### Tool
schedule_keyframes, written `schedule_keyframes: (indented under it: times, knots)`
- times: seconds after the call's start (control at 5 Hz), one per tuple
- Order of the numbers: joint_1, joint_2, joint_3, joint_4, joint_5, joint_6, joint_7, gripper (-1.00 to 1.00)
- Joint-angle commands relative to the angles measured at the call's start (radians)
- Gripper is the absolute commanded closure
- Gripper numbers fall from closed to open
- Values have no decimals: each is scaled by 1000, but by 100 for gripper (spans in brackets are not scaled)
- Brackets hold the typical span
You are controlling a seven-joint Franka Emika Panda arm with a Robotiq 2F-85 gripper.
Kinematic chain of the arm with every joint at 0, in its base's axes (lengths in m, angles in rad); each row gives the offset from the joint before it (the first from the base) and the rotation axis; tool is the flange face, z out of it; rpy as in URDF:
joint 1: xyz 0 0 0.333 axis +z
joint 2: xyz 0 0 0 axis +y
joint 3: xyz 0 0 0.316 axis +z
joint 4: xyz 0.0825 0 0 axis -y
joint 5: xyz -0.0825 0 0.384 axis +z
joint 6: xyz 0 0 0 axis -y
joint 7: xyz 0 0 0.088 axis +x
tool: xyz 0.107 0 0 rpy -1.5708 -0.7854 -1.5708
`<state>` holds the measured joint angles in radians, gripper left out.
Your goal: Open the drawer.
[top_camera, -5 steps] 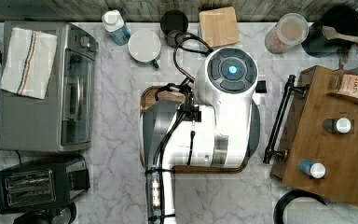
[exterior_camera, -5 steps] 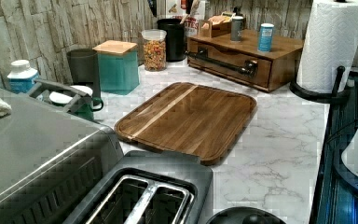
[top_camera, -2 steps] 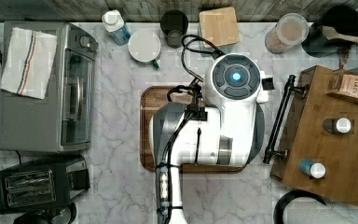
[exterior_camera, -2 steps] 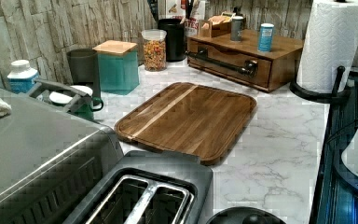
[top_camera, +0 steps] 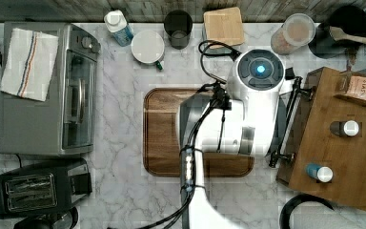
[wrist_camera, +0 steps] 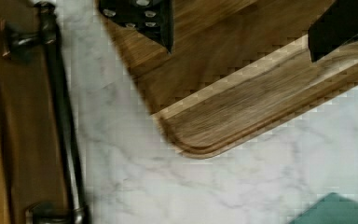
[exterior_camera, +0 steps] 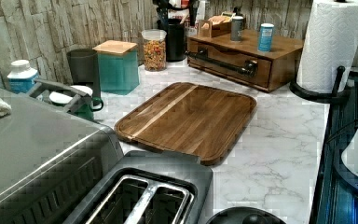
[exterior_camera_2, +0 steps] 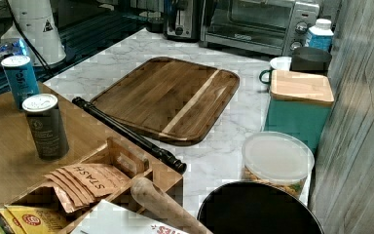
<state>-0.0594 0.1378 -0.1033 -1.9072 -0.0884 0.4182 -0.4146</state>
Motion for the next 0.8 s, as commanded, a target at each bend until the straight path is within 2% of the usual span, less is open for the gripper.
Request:
schedule_keyframes:
  times: [0.2, 0.6, 0.8]
  knots:
    - [-103, 101, -129, 148, 24, 97, -198, -100]
    - [-151, 116, -103, 89, 9, 254, -248, -100]
    - [-132, 87, -100, 26, -23, 287, -158, -100]
